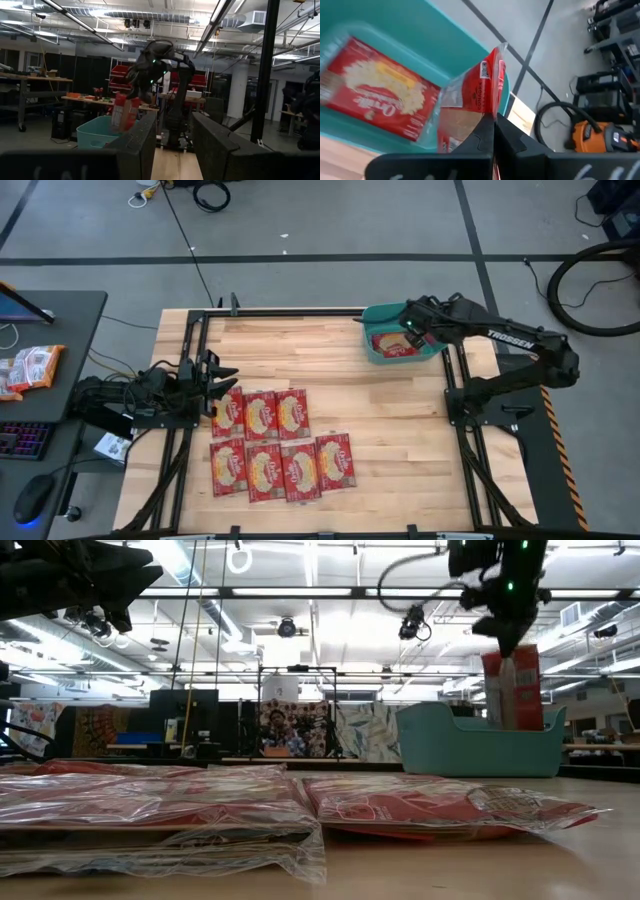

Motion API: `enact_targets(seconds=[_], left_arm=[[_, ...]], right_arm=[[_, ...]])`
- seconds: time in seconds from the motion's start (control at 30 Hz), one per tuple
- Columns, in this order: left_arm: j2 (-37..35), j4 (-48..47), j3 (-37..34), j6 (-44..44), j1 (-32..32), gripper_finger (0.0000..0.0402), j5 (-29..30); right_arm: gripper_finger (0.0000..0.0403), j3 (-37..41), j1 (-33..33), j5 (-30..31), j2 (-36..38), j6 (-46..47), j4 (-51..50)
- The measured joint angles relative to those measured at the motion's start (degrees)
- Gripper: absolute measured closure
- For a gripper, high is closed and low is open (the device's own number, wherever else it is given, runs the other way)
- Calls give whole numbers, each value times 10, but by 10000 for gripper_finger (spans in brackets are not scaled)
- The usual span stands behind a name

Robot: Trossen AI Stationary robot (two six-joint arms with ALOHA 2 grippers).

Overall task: Sort popcorn bags into baskets
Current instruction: Put the red popcorn bag into the green bin

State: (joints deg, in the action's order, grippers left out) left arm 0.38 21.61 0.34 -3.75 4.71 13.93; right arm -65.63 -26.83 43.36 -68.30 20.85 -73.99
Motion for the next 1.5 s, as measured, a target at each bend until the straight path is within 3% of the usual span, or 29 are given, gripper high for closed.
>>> enact_targets(seconds=[0.27,0.67,1.07,1.37,1.43,1.5], left_arm=[[0,0,0,0,0,276,0],[0,0,0,0,0,276,0],[0,0,0,0,0,276,0],[0,0,0,0,0,276,0],[0,0,0,4,0,276,0],[0,0,0,4,0,276,0]], right_arm=[[398,61,-84,-29,0,-56,97],[385,136,-145,-231,0,-74,254],[330,159,-146,-339,0,-89,372],[307,159,-122,-463,0,-119,420],[309,159,-94,-462,0,-130,442],[311,159,-58,-423,0,-137,466]])
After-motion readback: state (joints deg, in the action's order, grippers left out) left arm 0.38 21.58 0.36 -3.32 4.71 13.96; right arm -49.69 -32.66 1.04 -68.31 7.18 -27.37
